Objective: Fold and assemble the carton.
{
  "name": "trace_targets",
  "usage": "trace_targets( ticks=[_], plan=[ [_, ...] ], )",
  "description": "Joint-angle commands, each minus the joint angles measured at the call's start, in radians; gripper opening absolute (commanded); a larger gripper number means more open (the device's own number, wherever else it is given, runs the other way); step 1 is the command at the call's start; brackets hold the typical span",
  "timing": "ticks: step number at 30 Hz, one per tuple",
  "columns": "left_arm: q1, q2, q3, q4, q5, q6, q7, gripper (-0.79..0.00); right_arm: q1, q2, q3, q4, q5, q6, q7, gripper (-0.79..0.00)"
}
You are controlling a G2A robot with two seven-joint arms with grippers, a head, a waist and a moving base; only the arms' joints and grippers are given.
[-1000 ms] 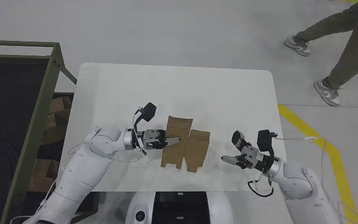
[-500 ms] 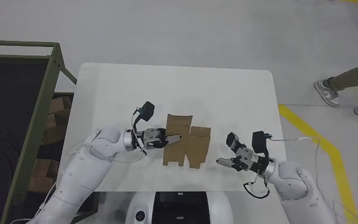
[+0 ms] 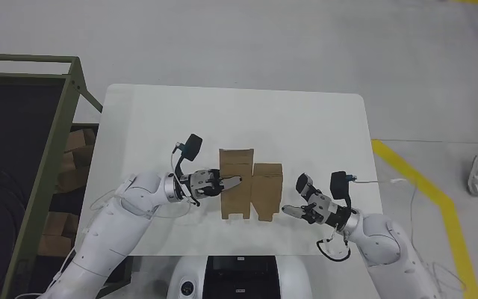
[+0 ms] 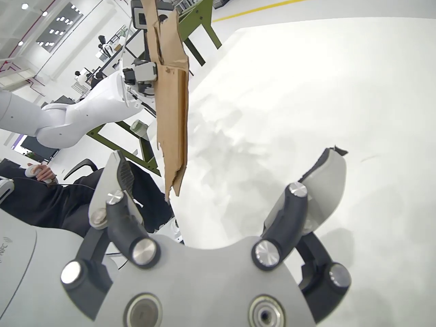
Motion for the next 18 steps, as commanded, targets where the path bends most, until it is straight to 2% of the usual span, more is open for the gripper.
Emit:
trace_targets(
  ticks=[1,6,14,18],
  plan=[
    [-0.003,0.000,0.005,0.003,-0.004,-0.001,0.004,-0.785,0.000,0.000,0.000,0.000,0.000,-0.005,0.000,0.000],
    [-0.018,-0.001,0.029,0.021,-0.013,0.005,0.005,-0.785,0.001,0.000,-0.003,-0.003,-0.003,0.003,-0.002,0.000],
    [-0.047,-0.008,0.073,0.044,0.005,0.010,0.023,-0.785,0.037,-0.003,-0.072,-0.003,-0.002,0.015,0.009,0.000],
    [-0.053,-0.011,0.083,0.051,0.022,-0.003,0.051,-0.785,0.062,-0.002,-0.101,0.022,0.033,-0.012,0.032,0.000]
  ],
)
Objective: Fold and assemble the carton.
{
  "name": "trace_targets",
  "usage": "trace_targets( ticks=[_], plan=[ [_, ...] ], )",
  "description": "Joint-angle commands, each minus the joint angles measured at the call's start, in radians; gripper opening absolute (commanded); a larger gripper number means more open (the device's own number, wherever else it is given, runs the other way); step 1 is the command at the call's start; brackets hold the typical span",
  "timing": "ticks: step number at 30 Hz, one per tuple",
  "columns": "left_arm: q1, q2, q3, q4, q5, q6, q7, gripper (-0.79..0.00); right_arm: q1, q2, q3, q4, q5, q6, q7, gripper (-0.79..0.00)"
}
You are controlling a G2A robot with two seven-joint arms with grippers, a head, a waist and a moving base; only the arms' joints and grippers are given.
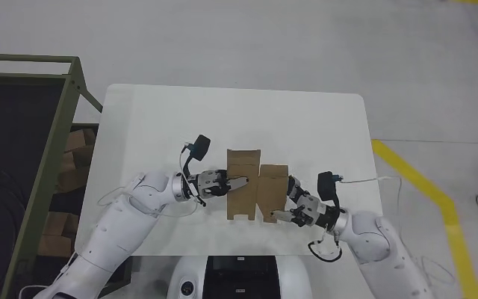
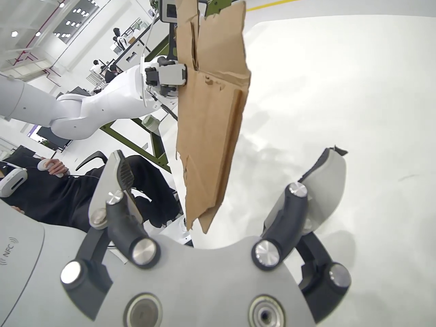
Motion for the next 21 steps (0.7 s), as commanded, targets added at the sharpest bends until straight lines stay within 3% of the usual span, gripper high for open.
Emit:
trace_targets(
  ticks=[1,4,10,21],
  plan=[
    [-0.002,-0.001,0.005,0.005,0.006,-0.013,0.014,-0.785,0.012,0.001,-0.009,0.015,0.023,-0.013,0.012,0.000],
    [-0.005,-0.002,0.010,0.012,0.015,-0.028,0.030,-0.785,0.023,0.004,-0.015,0.028,0.046,-0.019,0.018,0.000],
    [-0.010,-0.002,0.020,0.022,0.026,-0.044,0.039,-0.785,0.044,0.008,-0.031,0.061,0.109,-0.050,0.031,-0.391],
    [-0.017,-0.001,0.033,0.027,0.045,-0.069,0.060,-0.785,0.067,0.016,-0.051,0.075,0.137,-0.061,0.052,-0.511]
  ],
)
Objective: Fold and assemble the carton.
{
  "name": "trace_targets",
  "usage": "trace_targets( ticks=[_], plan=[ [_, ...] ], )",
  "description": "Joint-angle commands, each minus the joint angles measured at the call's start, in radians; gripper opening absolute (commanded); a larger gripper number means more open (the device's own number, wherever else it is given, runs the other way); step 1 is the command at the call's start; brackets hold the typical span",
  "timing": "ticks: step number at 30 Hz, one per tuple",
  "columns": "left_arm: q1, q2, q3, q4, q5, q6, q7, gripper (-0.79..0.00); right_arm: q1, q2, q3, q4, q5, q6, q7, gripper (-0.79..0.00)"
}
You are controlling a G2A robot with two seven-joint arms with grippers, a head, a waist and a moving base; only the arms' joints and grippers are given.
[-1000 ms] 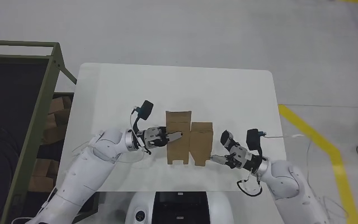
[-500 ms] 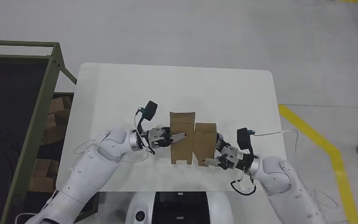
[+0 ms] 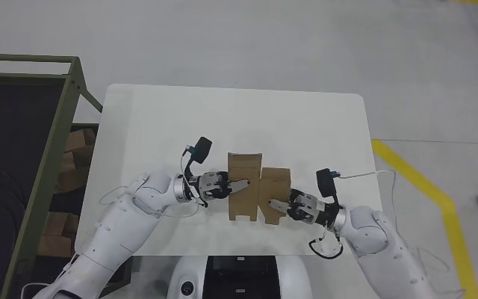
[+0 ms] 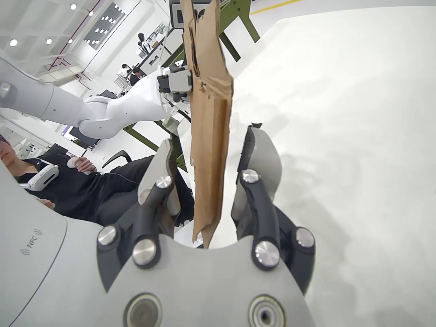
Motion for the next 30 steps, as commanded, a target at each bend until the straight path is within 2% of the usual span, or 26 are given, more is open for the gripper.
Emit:
trace_targets(
  ticks=[1,3,8,10,12,21,22,24,25,26,27,30],
  plan=[
    [-0.001,0.001,0.002,-0.002,0.005,0.000,0.003,-0.785,0.002,0.001,-0.005,0.001,0.003,-0.004,0.001,-0.536],
    [-0.001,0.001,0.004,-0.002,0.008,0.000,0.005,-0.785,0.005,0.002,-0.010,0.003,0.007,-0.007,0.001,-0.588],
    [-0.003,0.003,0.007,-0.003,0.013,0.000,0.010,-0.785,0.013,0.005,-0.022,0.008,0.018,-0.017,0.005,-0.628],
    [-0.003,0.004,0.008,-0.003,0.015,0.000,0.014,-0.785,0.017,0.006,-0.027,0.010,0.024,-0.026,0.007,-0.736],
    [-0.002,0.005,0.008,-0.005,0.018,0.000,0.017,-0.785,0.021,0.008,-0.031,0.015,0.032,-0.032,0.010,-0.785],
    [-0.004,0.009,0.017,-0.009,0.023,0.000,0.024,-0.785,0.034,0.014,-0.043,0.027,0.040,-0.039,0.014,-0.785],
    [-0.005,0.010,0.016,-0.008,0.024,0.000,0.025,-0.702,0.036,0.014,-0.045,0.027,0.040,-0.039,0.014,-0.785],
    [-0.006,0.011,0.014,-0.004,0.021,0.000,0.031,-0.369,0.038,0.016,-0.046,0.029,0.038,-0.036,0.015,-0.785],
    [-0.007,0.012,0.010,0.000,0.021,0.000,0.035,-0.142,0.040,0.017,-0.045,0.030,0.036,-0.033,0.017,-0.785],
    [-0.007,0.013,0.008,0.001,0.014,0.000,0.040,-0.049,0.041,0.018,-0.045,0.032,0.037,-0.030,0.018,-0.785],
    [-0.008,0.014,0.006,0.003,0.008,0.000,0.039,-0.006,0.043,0.019,-0.044,0.034,0.039,-0.029,0.020,-0.785],
    [-0.010,0.019,-0.005,0.007,-0.008,0.000,0.040,0.000,0.046,0.023,-0.043,0.041,0.052,-0.033,0.031,-0.785]
  ],
)
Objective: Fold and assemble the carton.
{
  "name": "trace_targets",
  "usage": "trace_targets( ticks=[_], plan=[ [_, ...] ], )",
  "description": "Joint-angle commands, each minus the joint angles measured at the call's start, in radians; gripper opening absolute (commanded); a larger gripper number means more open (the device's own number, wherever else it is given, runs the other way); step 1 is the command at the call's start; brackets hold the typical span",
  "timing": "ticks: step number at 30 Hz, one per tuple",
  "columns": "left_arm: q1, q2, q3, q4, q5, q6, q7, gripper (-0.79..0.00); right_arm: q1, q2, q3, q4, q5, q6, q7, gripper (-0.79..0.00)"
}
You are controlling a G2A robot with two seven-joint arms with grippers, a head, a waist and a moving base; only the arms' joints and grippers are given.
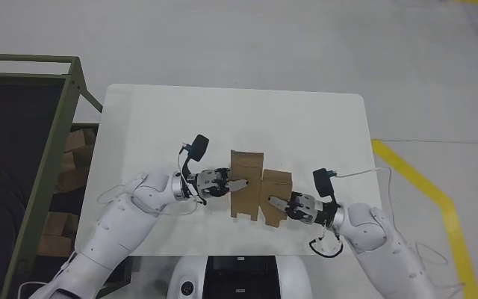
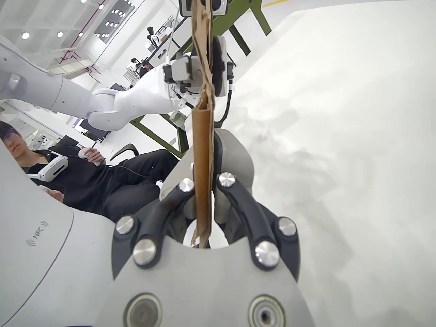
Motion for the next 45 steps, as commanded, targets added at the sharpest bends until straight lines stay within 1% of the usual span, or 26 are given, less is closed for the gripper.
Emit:
trace_targets(
  ticks=[1,4,12,25,28,32,36,45],
  plan=[
    [0.001,0.003,-0.008,0.000,-0.012,0.000,0.000,0.000,0.002,0.003,0.000,0.004,0.012,-0.007,0.009,-0.785],
    [0.003,0.009,-0.021,-0.001,-0.029,0.000,-0.004,0.000,0.006,0.008,-0.002,0.008,0.030,-0.017,0.029,-0.785],
    [0.015,0.025,-0.064,-0.001,-0.063,0.000,-0.010,0.000,0.022,0.020,-0.006,-0.004,0.034,0.003,0.090,-0.785],
    [0.015,0.025,-0.064,-0.001,-0.063,0.000,-0.010,0.000,0.021,0.022,-0.003,-0.009,0.030,0.002,0.092,-0.785],
    [0.014,0.021,-0.058,-0.005,-0.048,0.028,0.020,0.000,0.021,0.022,-0.003,-0.009,0.030,0.002,0.092,-0.785],
    [-0.011,0.010,-0.031,0.033,-0.049,0.000,0.056,0.000,0.028,0.020,-0.014,0.004,0.043,0.037,0.077,-0.785],
    [-0.037,0.004,-0.010,0.049,-0.056,0.000,0.063,0.000,0.041,0.022,-0.027,0.021,0.066,0.014,0.083,-0.785],
    [-0.047,0.005,0.006,0.032,-0.097,0.000,0.057,0.000,0.062,0.029,-0.053,0.034,0.113,-0.007,0.118,-0.785]
  ],
)
